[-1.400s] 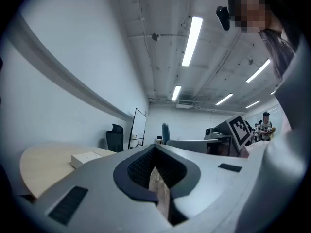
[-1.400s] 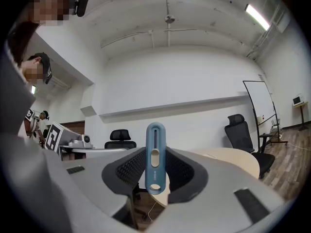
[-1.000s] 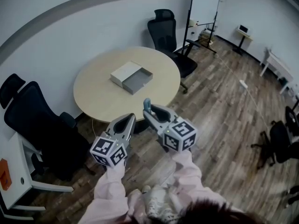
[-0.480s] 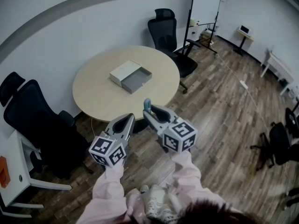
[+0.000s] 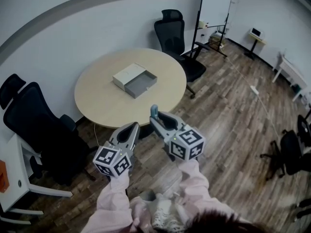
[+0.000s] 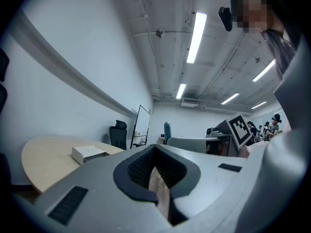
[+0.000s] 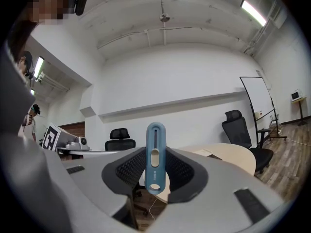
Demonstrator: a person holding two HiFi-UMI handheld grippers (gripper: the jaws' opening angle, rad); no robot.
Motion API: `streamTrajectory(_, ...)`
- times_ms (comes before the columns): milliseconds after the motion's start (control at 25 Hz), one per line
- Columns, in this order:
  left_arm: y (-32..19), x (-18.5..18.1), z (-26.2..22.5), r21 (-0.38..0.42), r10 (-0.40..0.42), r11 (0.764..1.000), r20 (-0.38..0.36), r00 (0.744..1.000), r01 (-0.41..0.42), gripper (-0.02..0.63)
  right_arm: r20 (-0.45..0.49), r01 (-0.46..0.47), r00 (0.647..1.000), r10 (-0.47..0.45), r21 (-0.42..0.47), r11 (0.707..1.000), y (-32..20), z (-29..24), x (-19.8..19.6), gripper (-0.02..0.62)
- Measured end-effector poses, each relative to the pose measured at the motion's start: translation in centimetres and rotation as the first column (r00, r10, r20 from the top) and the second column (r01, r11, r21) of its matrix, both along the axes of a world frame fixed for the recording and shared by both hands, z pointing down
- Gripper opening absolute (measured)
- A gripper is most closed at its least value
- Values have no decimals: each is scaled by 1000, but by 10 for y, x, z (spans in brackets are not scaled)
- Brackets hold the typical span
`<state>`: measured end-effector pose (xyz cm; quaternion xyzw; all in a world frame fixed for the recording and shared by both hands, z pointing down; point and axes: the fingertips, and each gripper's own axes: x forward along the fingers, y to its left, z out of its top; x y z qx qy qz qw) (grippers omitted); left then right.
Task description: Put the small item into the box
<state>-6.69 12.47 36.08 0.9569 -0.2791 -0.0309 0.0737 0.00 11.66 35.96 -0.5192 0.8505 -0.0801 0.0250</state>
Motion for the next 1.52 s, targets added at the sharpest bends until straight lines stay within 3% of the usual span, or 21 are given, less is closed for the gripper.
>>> streamTrajectory(560,-47,0,16,-35,-15,999,-2,1000,15,11,-4,0,1000,-1,-31,1000,-45,18,4,129)
streamTrajectory(1520,-147,31,20,-42,90,995,-2,996,-90,11,-11,-74,997,73,-63,995,-137,26,26,129)
